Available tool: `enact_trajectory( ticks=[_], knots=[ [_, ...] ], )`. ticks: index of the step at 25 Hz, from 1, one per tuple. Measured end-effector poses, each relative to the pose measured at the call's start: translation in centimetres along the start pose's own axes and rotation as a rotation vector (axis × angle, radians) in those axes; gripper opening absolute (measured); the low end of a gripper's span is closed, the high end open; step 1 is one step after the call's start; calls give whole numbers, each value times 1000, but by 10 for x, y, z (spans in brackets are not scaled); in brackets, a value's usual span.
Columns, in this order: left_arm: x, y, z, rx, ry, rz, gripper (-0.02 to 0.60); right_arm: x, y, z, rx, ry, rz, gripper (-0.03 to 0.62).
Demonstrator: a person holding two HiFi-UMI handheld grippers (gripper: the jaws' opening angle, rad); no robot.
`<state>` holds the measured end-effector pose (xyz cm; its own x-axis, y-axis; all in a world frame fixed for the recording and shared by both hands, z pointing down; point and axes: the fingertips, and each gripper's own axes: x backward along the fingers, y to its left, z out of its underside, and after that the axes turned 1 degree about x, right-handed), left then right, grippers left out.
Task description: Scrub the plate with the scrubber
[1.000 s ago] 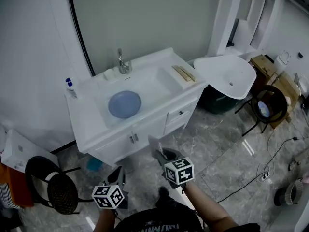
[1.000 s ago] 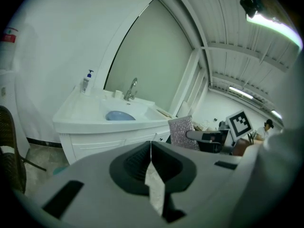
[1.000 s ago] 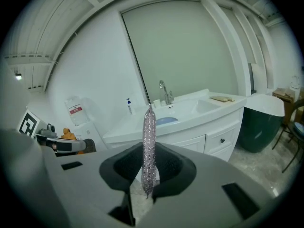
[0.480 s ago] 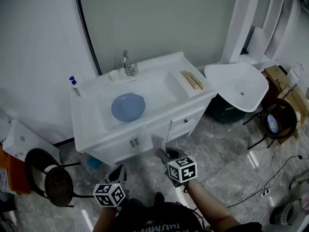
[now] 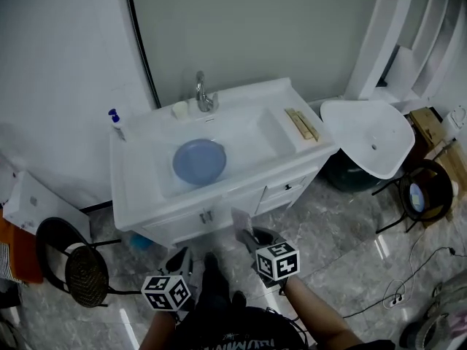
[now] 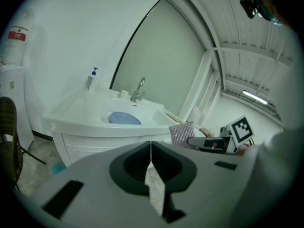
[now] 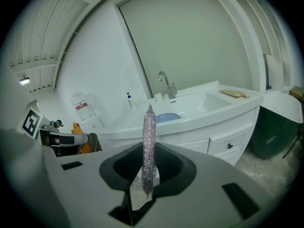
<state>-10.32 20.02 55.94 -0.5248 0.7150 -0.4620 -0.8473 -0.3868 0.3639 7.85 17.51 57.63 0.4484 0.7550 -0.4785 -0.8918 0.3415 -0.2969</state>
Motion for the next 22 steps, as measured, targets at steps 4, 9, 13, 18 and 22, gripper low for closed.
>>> enact_trajectory(
  ticks=[4, 9, 13, 18, 22],
  knots=[
    [-24, 8, -19, 3, -18, 24, 18, -13, -19, -21, -14, -21, 38, 77],
    [-53, 19, -64, 37, -95, 83, 18, -38, -41, -48, -4, -29, 69, 77],
    [-84, 40, -96, 7, -81, 69, 18, -65, -61, -87, -15, -59, 100, 77],
    [-120, 66, -132, 38, -77, 78, 18, -101, -79, -132, -25, -85, 122, 77],
    [-144, 81, -146, 48, -45, 97, 18, -126, -83, -148, -33, -77, 130, 77]
  ],
)
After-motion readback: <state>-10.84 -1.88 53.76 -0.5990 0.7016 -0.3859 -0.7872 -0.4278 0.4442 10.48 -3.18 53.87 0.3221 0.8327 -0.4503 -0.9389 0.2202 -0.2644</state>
